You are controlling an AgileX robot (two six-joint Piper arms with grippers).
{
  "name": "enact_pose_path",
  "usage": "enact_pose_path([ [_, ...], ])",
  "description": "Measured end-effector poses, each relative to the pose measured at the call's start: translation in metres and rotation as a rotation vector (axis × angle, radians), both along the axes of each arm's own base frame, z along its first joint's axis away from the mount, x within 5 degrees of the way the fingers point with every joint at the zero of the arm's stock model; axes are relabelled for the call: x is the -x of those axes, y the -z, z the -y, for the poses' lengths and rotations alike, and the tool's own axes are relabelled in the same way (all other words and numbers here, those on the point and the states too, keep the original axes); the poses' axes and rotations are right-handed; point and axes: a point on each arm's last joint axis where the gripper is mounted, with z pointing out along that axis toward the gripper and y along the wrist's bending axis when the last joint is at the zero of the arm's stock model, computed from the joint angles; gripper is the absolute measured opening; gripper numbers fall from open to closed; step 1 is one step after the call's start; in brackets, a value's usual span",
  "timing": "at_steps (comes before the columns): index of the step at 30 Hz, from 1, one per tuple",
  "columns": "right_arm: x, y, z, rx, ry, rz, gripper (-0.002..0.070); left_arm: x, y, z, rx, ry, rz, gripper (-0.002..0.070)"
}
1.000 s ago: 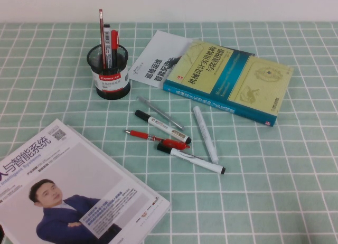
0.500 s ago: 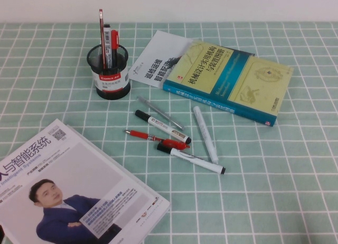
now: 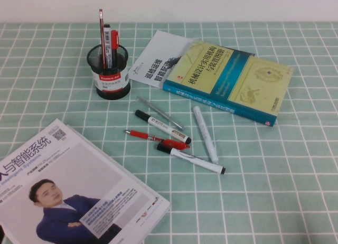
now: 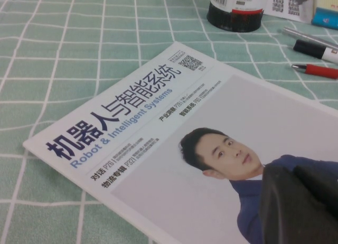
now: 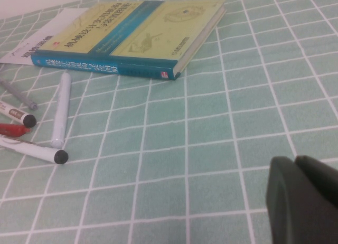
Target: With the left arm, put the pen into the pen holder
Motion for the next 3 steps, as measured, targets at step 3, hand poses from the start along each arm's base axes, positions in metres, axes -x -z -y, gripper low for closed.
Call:
enact_pose_path([
  [3, 0.0000, 0.0000, 0.0000, 0.000, 0.000, 0.000, -0.0020, 0.0000, 0.0000, 0.0000, 0.000, 0.000, 0.000, -0.0002],
])
